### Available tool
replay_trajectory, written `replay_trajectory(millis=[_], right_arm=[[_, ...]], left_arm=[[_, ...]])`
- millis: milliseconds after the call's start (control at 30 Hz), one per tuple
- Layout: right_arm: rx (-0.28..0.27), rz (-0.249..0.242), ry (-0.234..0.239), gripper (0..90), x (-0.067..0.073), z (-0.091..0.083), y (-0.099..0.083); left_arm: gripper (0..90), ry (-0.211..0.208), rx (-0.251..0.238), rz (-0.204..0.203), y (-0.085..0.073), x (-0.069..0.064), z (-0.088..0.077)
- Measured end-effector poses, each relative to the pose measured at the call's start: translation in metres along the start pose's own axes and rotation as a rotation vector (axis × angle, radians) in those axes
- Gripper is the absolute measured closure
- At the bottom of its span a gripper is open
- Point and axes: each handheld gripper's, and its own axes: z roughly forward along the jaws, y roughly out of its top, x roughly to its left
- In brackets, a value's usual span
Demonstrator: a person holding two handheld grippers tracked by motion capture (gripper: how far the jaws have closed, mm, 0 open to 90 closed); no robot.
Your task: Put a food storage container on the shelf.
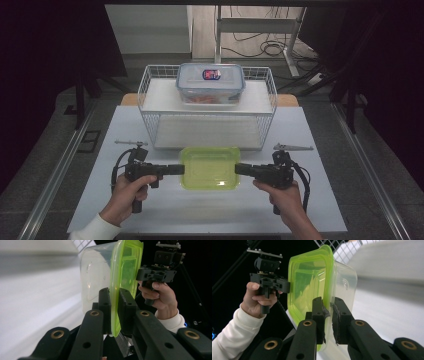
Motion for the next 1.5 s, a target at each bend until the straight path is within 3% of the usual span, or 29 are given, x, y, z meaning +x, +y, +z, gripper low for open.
replay_trajectory(millis=[367, 600, 867, 1000, 1167, 1400, 1500], right_arm=[[-0.062, -0.062, 0.004, 80.4, 0.016, -0.005, 0.064], [-0.082, -0.078, -0.001, 80.4, 0.022, -0.009, 0.09], [-0.087, -0.095, -0.007, 80.3, 0.03, -0.017, 0.132], [-0.08, -0.072, -0.004, 80.2, 0.031, -0.019, 0.159], [-0.076, -0.061, 0.01, 80.3, 0.028, -0.017, 0.177], [-0.096, -0.025, 0.017, 80.4, 0.02, -0.01, 0.205], [-0.102, 0.01, 0.026, 80.5, 0.009, -0.003, 0.221]], left_arm=[[82.6, 0.004, -0.024, 0.063, 0.062, -0.022, -0.016], [82.7, -0.008, -0.033, 0.089, 0.093, -0.03, -0.021], [82.7, -0.047, -0.04, 0.066, 0.131, -0.035, -0.022], [82.8, -0.066, -0.045, 0.035, 0.153, -0.034, -0.023], [82.8, -0.065, -0.042, 0.022, 0.17, -0.033, -0.025], [82.7, -0.037, -0.036, 0.016, 0.206, -0.031, -0.029], [82.7, -0.023, -0.027, 0.019, 0.221, -0.027, -0.029]])
